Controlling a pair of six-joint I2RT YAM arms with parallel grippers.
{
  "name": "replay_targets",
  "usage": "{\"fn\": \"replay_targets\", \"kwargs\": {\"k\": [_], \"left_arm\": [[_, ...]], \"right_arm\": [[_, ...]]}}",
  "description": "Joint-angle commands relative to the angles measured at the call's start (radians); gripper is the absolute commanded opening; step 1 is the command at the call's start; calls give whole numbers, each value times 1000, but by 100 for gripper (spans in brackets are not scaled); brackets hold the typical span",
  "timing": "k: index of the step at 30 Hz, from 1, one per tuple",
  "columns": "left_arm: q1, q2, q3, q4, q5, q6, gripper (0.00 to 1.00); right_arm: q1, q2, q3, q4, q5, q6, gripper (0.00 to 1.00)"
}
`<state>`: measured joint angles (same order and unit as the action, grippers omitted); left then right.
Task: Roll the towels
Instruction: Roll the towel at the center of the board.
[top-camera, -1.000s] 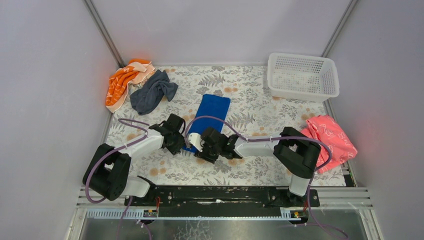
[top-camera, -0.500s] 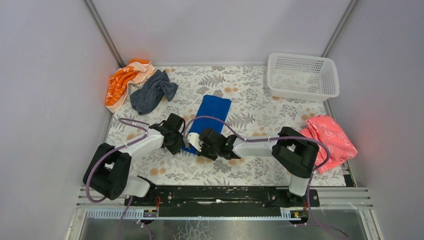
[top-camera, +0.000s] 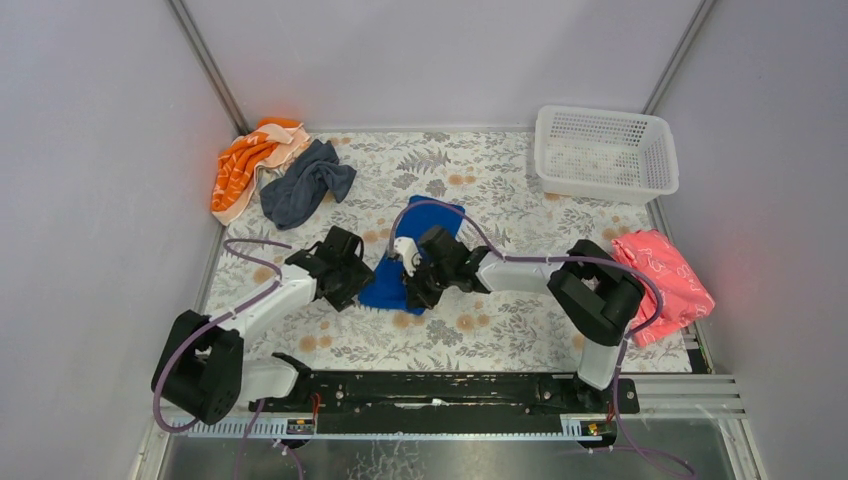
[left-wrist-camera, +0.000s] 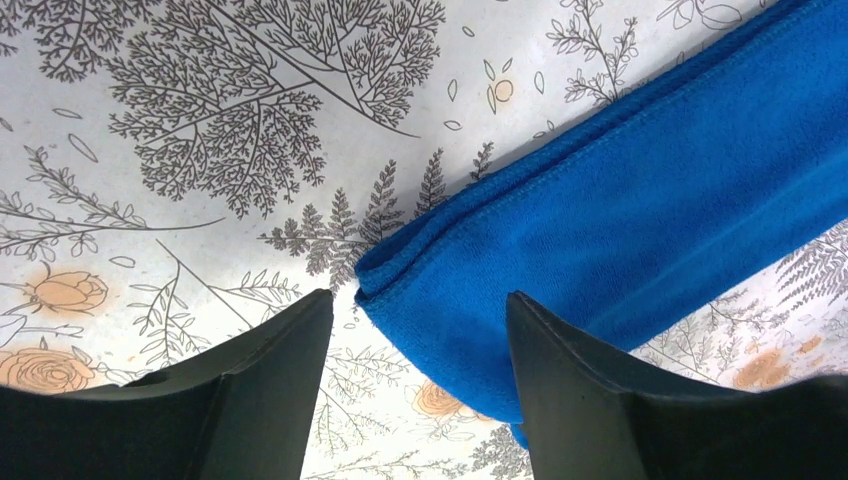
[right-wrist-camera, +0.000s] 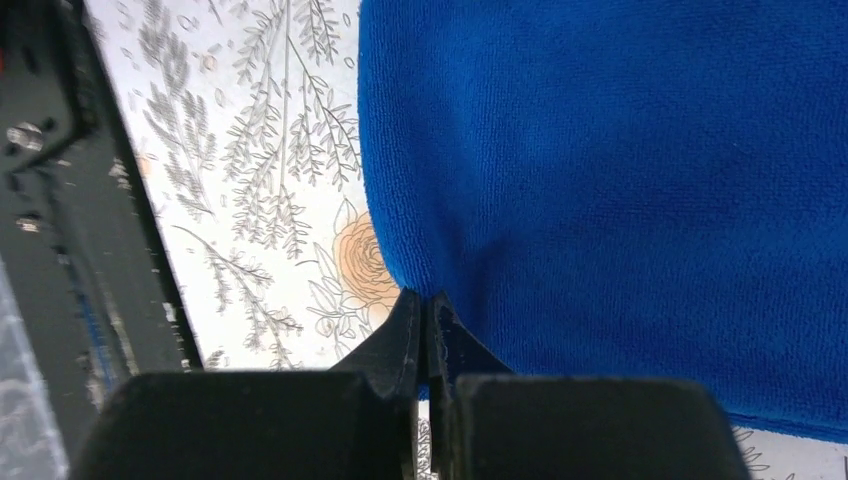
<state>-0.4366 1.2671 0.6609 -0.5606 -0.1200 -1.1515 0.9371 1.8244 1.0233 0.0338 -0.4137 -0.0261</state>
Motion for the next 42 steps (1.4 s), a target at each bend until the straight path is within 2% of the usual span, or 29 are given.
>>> {"fn": "replay_targets", "kwargs": {"k": [1, 6, 17, 22, 29, 32, 35, 42], "left_arm": [[4, -40, -2, -54, -15, 3, 64], [4, -48, -7, -50, 5, -2, 65], [4, -32, 4, -28, 23, -4, 68], [7, -80, 11, -92, -28, 11, 71], [15, -246, -47, -161, -32, 15, 79], [15, -279, -73, -149, 9, 52, 84], [15, -259, -87, -132, 82, 81, 85], [13, -207, -150, 29, 215, 90, 79]], "right_arm": [[-57, -10, 9, 94, -216, 169, 0], [-120, 24, -16, 182, -310, 324, 0], [-225, 131, -66, 245, -384, 539, 0], [-240, 158, -54, 229, -392, 553, 0], [-241, 173, -32, 203, -383, 547, 0], [-241, 174, -28, 194, -377, 542, 0], [-241, 174, -25, 191, -374, 538, 0], [-242, 182, -16, 182, -374, 534, 0]]}}
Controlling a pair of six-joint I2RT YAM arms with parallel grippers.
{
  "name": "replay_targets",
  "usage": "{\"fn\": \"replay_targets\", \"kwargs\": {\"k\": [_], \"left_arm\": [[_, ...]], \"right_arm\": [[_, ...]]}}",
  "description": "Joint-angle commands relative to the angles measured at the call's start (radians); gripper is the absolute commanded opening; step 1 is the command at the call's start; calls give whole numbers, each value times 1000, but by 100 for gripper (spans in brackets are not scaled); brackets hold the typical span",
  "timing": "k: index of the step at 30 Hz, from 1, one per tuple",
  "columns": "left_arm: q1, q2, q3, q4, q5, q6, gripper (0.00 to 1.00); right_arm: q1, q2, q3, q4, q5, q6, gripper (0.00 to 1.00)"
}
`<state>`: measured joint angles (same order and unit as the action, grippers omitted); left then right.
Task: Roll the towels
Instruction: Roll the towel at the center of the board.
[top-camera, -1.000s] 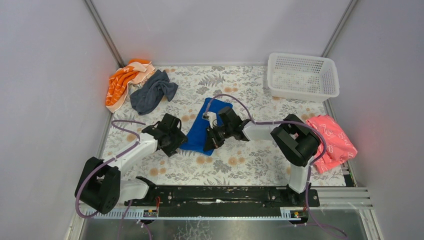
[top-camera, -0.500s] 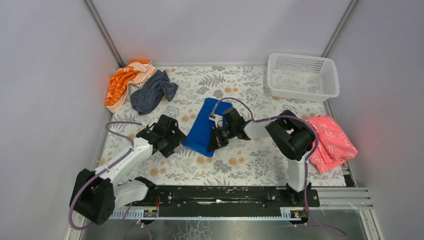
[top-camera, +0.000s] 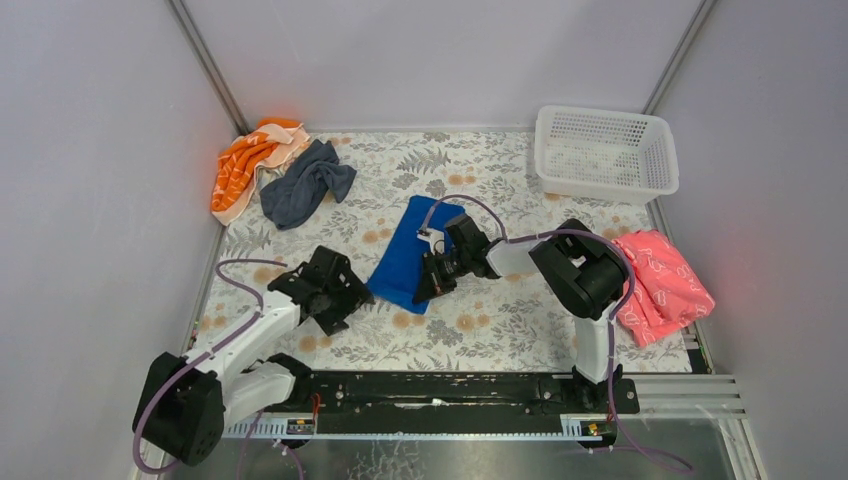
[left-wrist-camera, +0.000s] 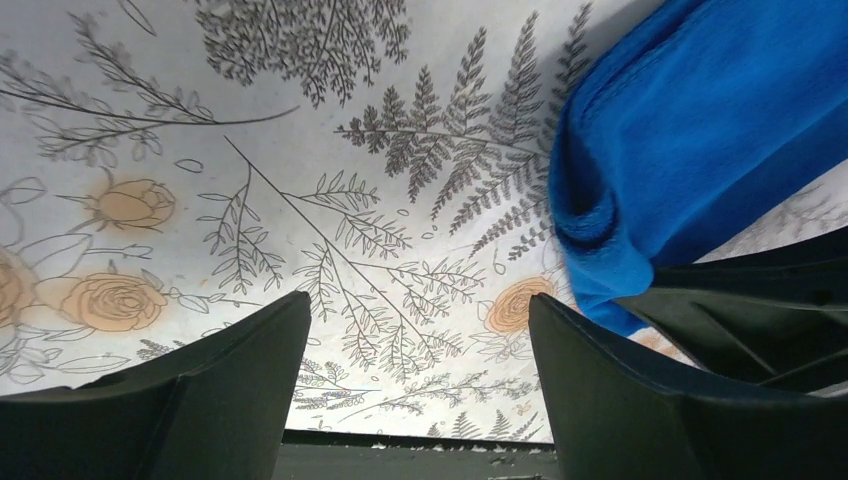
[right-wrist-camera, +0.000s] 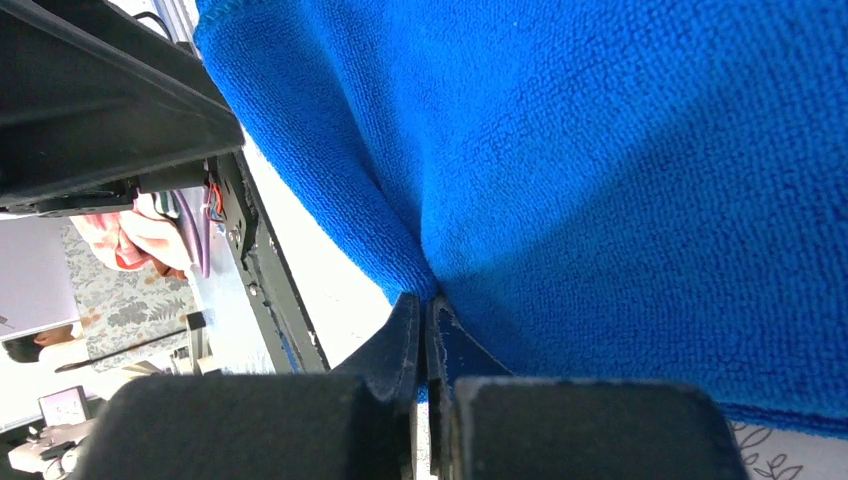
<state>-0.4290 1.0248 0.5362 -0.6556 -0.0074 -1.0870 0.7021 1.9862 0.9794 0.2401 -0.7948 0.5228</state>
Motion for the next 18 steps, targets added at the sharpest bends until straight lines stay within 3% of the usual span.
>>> {"fn": "replay_targets", "kwargs": {"k": [1, 9, 18], "left_arm": [[5, 54, -22, 148, 117, 27, 79], [7, 136, 7, 245, 87, -17, 79], [7, 207, -6, 301, 32, -98, 68]], "right_arm": [[-6, 19, 30, -29, 10, -19, 0], [-5, 19, 36, -47, 10, -33, 1], [-4, 10, 53, -82, 11, -66, 2]]}}
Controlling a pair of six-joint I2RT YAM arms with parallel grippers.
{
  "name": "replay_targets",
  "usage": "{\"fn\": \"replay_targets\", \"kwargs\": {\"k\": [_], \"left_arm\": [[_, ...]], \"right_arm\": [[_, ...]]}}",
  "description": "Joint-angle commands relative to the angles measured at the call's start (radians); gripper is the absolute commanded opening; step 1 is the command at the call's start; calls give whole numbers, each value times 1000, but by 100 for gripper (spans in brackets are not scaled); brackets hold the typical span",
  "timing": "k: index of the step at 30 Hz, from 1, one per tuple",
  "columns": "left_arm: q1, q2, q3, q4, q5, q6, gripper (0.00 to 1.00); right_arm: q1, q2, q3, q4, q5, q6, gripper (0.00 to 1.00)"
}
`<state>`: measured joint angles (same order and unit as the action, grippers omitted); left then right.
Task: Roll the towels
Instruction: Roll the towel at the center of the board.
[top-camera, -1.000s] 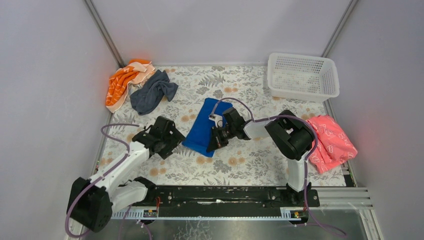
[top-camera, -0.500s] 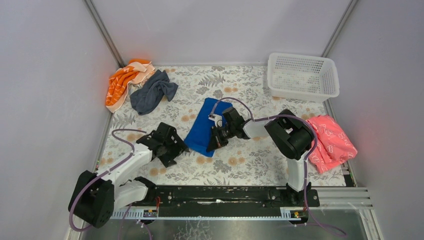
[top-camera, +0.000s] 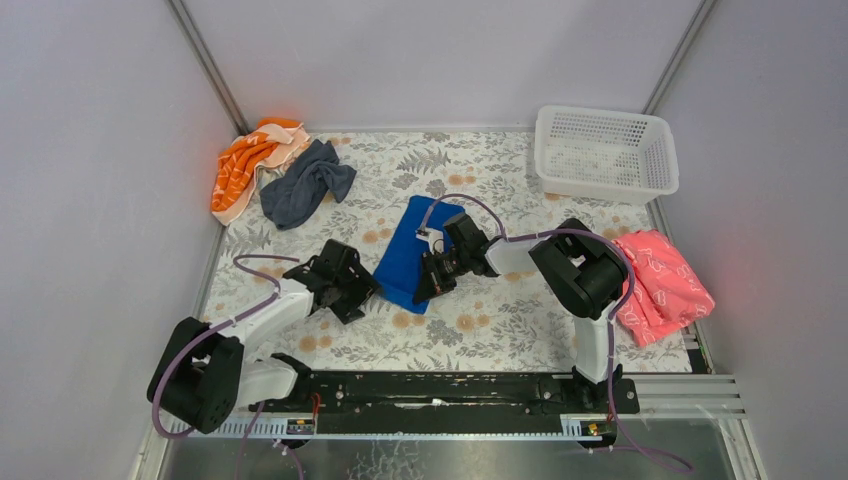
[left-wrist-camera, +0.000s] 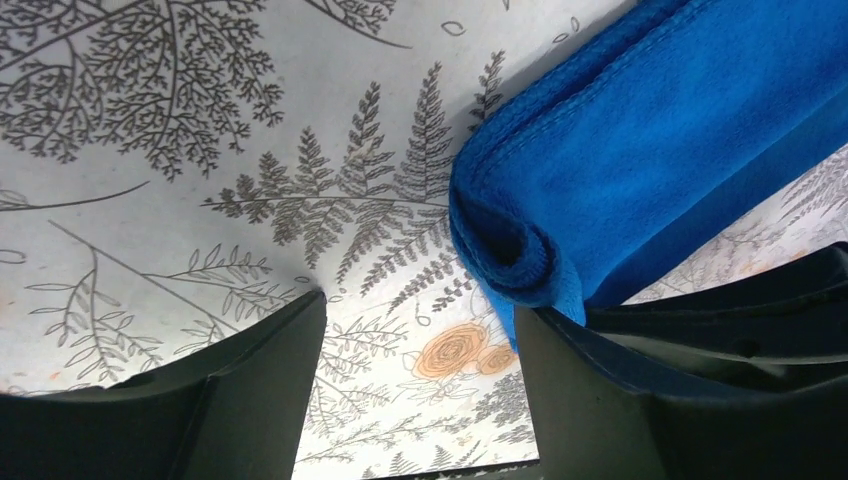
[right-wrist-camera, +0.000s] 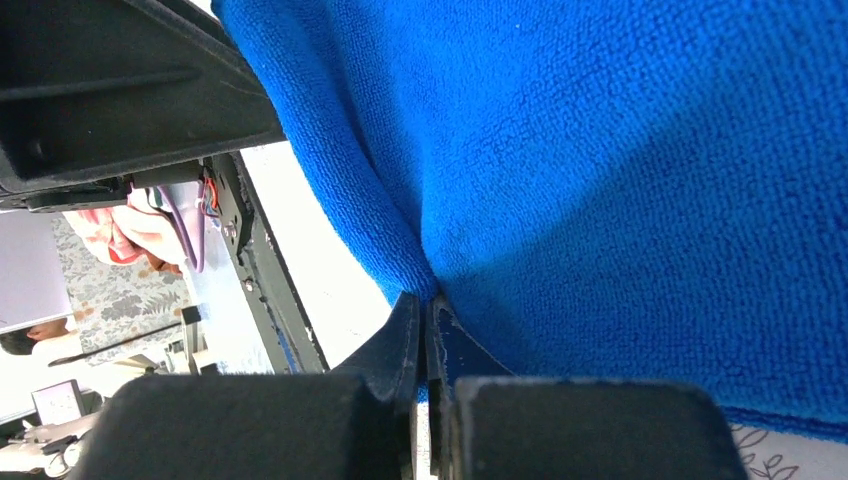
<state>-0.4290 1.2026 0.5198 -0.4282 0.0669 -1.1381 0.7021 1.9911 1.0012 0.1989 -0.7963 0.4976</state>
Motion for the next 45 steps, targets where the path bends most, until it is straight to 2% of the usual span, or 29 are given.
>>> {"fn": "replay_targets", "kwargs": {"k": [1, 10, 17, 27, 31, 37, 45], "left_arm": [[9, 41, 14, 74, -49, -50, 68], [8, 15, 9, 79, -65, -62, 71], [15, 7, 5, 101, -84, -80, 67], [17, 77, 24, 79, -128, -80, 65], [18, 130, 16, 53, -132, -80, 60], [16, 165, -25, 56, -117, -84, 51], [17, 185, -32, 59, -110, -81, 50]], "right_arm": [[-4, 5, 32, -44, 13, -45, 3], [-4, -1, 48, -84, 20, -74, 4], [-4, 6, 53, -90, 16, -76, 4], [-3, -1, 68, -124, 24, -100, 7], [2, -40, 74, -156, 56, -140, 14], [44, -129, 92, -219, 168, -212, 32], [160, -288, 93, -234, 394, -384, 39]]}}
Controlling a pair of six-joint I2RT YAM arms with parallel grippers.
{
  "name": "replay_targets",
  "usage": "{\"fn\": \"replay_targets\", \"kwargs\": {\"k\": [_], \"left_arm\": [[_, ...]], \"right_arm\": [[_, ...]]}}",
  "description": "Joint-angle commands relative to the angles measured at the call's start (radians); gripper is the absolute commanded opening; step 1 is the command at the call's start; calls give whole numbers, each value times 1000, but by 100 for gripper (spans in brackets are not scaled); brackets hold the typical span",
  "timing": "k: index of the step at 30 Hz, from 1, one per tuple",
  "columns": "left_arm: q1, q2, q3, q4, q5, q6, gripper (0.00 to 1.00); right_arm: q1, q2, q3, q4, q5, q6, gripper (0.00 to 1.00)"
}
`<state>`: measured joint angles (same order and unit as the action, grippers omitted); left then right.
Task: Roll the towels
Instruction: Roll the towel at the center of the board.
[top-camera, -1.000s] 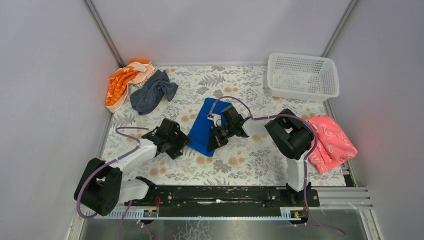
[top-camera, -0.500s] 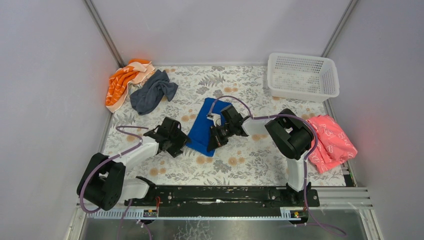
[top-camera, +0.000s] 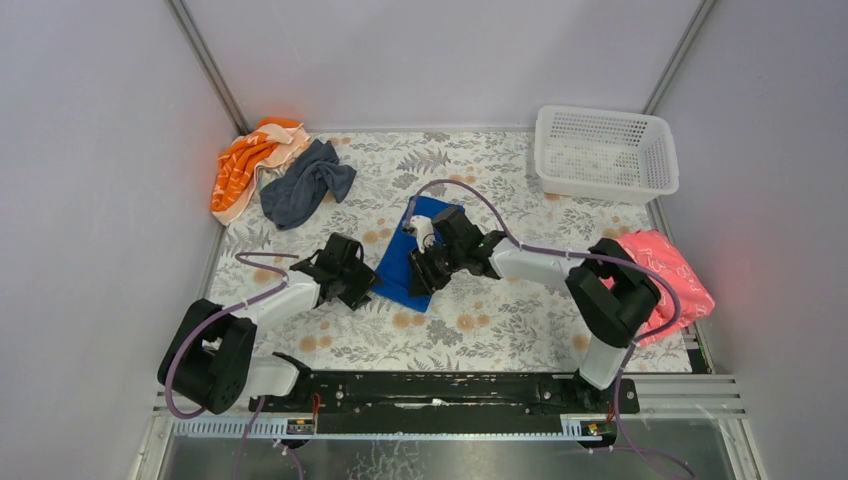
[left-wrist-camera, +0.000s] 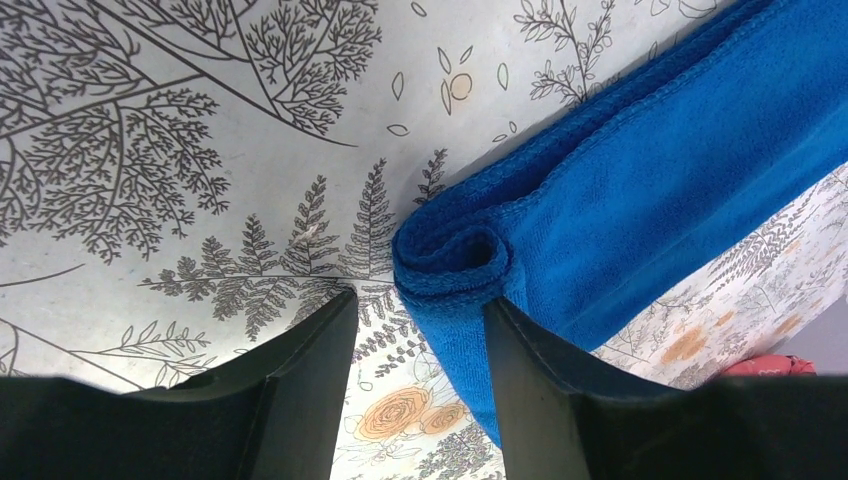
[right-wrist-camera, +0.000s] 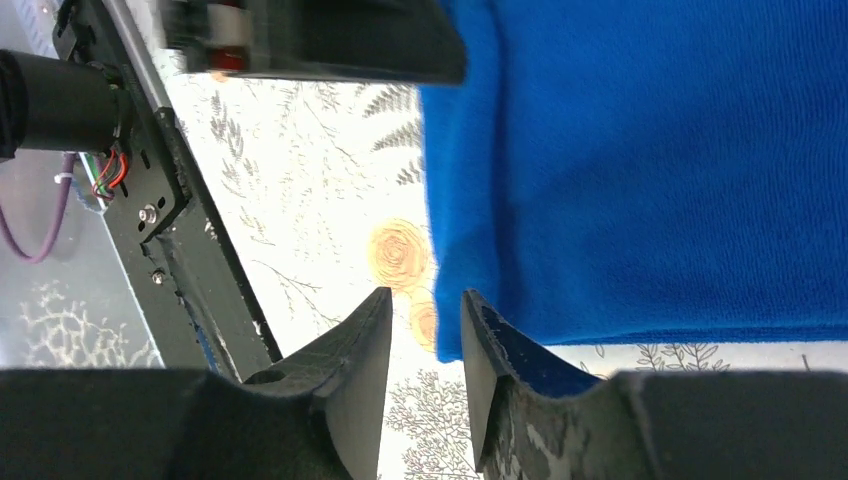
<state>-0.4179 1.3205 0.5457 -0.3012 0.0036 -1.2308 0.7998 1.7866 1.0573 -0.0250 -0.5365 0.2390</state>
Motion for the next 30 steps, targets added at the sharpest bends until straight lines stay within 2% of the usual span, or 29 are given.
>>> {"fn": "replay_targets", "kwargs": {"k": [1, 6, 10, 20, 26, 30], "left_arm": [[5, 69, -56, -67, -47, 13, 50], [6, 76, -51, -69, -46, 20, 50], [5, 78, -56, -69, -44, 20, 50], [5, 92, -47, -91, -54, 30, 50], [6, 97, -43, -96, -67, 36, 50], [7, 109, -36, -103, -79, 39, 50]], "right_arm": [[77, -90, 39, -3, 141, -143, 39], [118, -58, 48, 48, 100, -173, 40], [121, -3, 47, 61, 129, -189, 41], [179, 59, 33, -22, 296, -321, 45], [262, 115, 26, -92, 506, -401, 49], [291, 107, -3, -85, 585, -420, 52]]}}
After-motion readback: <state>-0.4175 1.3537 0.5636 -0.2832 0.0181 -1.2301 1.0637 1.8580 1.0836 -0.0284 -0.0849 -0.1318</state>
